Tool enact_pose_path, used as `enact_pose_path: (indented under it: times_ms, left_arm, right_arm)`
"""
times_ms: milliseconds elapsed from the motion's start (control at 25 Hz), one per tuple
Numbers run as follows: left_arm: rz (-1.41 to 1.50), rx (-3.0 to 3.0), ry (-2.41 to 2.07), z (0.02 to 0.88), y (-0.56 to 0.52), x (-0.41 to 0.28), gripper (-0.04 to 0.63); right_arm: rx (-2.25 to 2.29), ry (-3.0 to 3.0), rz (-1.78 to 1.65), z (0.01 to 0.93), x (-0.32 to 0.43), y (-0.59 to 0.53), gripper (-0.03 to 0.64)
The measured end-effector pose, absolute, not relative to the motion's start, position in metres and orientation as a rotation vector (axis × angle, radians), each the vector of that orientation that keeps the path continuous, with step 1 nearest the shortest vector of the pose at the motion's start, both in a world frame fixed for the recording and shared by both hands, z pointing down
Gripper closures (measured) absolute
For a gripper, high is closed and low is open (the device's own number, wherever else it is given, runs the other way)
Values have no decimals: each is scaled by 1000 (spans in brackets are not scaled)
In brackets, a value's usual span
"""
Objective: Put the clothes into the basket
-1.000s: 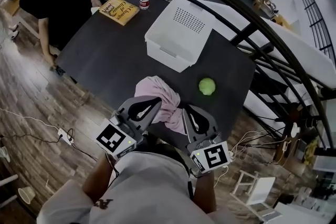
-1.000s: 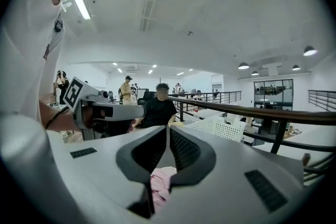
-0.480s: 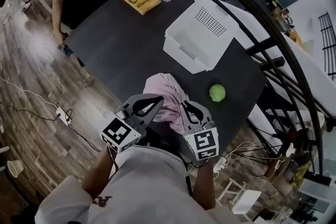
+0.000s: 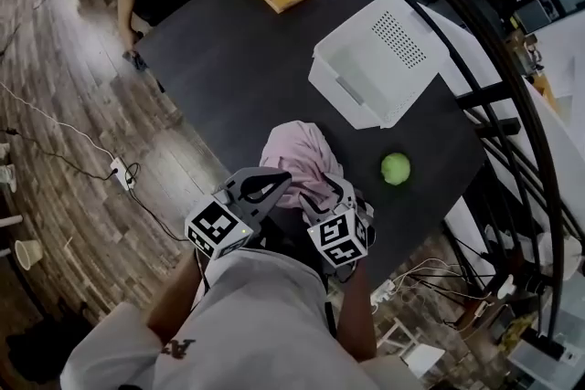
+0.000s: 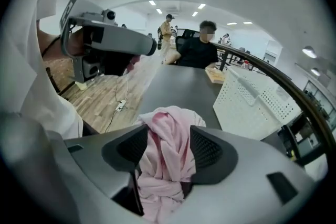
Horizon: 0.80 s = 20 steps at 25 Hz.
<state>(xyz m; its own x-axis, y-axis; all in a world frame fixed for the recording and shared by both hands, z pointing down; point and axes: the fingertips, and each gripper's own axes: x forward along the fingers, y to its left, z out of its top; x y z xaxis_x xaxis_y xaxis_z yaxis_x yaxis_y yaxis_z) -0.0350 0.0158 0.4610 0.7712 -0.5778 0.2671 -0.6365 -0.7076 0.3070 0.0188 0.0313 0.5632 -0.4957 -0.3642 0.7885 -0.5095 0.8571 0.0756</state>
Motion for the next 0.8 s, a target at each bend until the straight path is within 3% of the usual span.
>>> enact_pose_path:
  times_ms: [440,800]
  left_arm:
    - [256,2507,-1007,478,22,-40,592]
    - [283,2473,-1036,485,30,-44,592]
  right_arm:
    - [378,-2015,221,641,9,46,218]
    - [335,-1994,209,678,1,42,199]
